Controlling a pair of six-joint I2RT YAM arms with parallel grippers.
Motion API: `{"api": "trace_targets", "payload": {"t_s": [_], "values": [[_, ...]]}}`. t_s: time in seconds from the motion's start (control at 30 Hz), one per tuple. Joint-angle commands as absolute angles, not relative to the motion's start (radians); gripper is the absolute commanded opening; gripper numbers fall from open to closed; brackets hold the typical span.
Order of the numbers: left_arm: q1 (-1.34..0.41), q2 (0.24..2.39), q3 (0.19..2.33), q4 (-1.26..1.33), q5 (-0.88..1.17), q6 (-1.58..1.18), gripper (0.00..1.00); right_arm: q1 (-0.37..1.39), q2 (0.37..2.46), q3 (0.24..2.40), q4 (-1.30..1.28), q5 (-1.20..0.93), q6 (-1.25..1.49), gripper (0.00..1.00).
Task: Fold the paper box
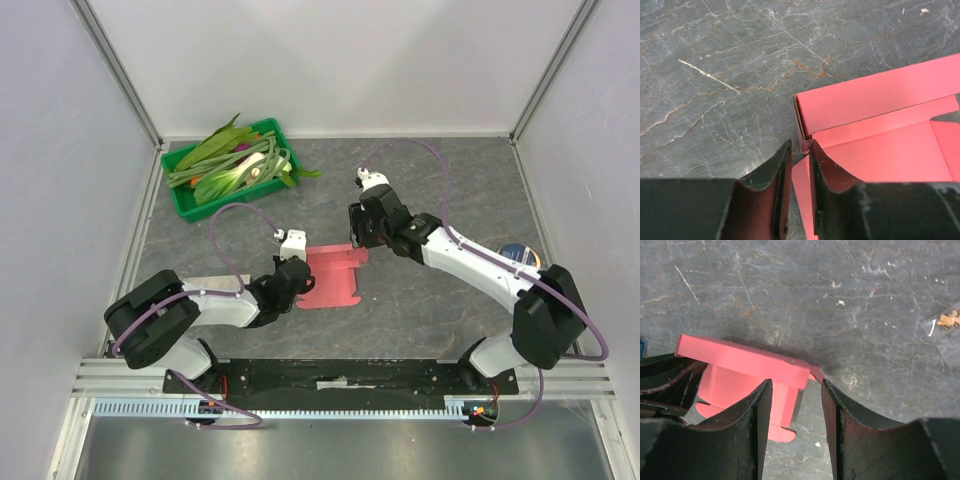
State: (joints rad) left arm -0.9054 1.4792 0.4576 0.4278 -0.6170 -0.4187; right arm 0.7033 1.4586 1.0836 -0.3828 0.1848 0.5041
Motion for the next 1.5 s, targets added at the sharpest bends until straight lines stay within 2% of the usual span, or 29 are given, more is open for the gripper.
{"api": "trace_targets", "payload": {"t_s": [0.0,0.27,0.4,1.33,1.47], "values": [[-0.91,1.502,0.474,0.55,-0.712,-0.373,0.25,0.707,1.535,1.184,-0.397,0.146,0.483,0.5],[-0.916,1.52,0.425,0.65,-0.761,-0.361,0.11,0.73,1.536,1.14,-0.39,0.101,0.612,0.43],[-0.919,1.531,0.417,0.666,-0.794,-0.364,0.02,0.741,1.499,1.114,-0.39,0.121,0.656,0.43],[-0.954,1.543,0.414,0.643,-0.848,-0.408,0.02,0.746,1.551,1.014,-0.275,0.149,0.752,0.42],[-0.954,1.536,0.417,0.623,-0.844,-0.436,0.02,0.747,1.549,0.974,-0.194,0.089,0.782,0.43]]}}
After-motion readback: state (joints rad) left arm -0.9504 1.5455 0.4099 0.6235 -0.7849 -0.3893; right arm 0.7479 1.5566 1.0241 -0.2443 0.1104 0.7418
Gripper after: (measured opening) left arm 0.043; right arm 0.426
